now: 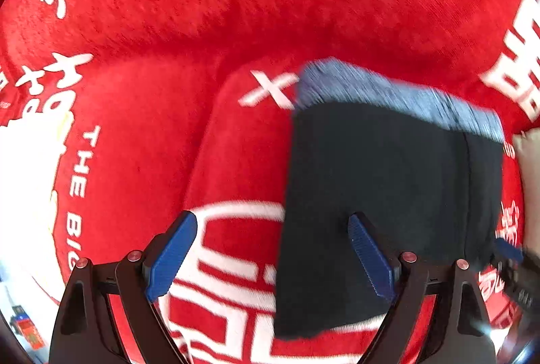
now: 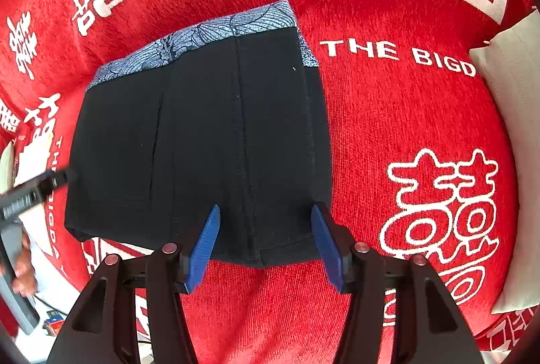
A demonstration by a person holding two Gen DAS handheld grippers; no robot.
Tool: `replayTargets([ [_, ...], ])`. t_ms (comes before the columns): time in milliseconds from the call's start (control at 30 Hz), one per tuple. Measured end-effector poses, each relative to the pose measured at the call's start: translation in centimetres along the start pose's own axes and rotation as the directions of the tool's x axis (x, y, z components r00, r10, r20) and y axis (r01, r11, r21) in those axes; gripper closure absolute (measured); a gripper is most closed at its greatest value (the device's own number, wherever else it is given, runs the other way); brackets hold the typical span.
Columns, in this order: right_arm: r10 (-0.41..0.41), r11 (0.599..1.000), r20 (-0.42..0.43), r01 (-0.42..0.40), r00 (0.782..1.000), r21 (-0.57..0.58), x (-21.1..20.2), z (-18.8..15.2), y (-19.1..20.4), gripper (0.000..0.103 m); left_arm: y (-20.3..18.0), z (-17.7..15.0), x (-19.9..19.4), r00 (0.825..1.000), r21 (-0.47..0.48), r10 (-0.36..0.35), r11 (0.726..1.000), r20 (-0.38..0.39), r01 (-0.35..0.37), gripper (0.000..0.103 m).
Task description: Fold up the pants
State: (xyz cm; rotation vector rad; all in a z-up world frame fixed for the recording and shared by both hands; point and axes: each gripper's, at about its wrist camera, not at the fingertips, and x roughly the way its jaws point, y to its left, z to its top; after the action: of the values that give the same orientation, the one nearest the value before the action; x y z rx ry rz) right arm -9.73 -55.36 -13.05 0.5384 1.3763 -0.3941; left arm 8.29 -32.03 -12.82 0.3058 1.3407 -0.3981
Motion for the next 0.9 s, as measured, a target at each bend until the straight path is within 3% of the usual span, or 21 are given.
replayTargets([
  [200, -0.001, 1.0, -0.003, 0.001, 1.0, -0.004, 0.3, 0.3, -0.2, 0.041, -0.3, 3.9, 1.7, 0.999, -0.046, -0.004, 0.999, 0.038, 0.006, 0.011],
  [300, 0.003, 1.0, -0.006, -0.003, 1.0, 0.001, 0.4, 0.4, -0.4, 0.04, -0.6, 4.6, 3.7, 1.0, -0.051, 0.015, 0.999, 0.018, -0.014, 0.011],
  [367, 0.004, 1.0, -0.005, -0.004, 1.0, 0.0, 0.4, 0.4, -0.4, 0.04, -0.5, 4.6, 4.8, 1.0, -0.053, 0.014, 0.998, -0.002, -0.014, 0.01],
  [433, 0.005, 1.0, -0.005, -0.005, 1.0, 0.0, 0.5, 0.4, -0.4, 0.04, -0.4, 4.5, 5.2, 0.999, -0.05, 0.047, 0.998, 0.011, -0.046, 0.0],
  [700, 0.041, 0.999, 0.009, -0.041, 0.999, 0.013, 0.3, 0.1, -1.4, 0.037, -0.3, 3.8, 3.4, 1.0, -0.004, 0.02, 1.0, 0.018, -0.02, 0.0],
  [900, 0.085, 0.996, 0.027, -0.085, 0.996, 0.02, -0.3, -0.5, -2.9, 0.032, -0.1, 2.0, 2.5, 0.999, 0.013, -0.043, 0.999, -0.029, 0.044, 0.0],
])
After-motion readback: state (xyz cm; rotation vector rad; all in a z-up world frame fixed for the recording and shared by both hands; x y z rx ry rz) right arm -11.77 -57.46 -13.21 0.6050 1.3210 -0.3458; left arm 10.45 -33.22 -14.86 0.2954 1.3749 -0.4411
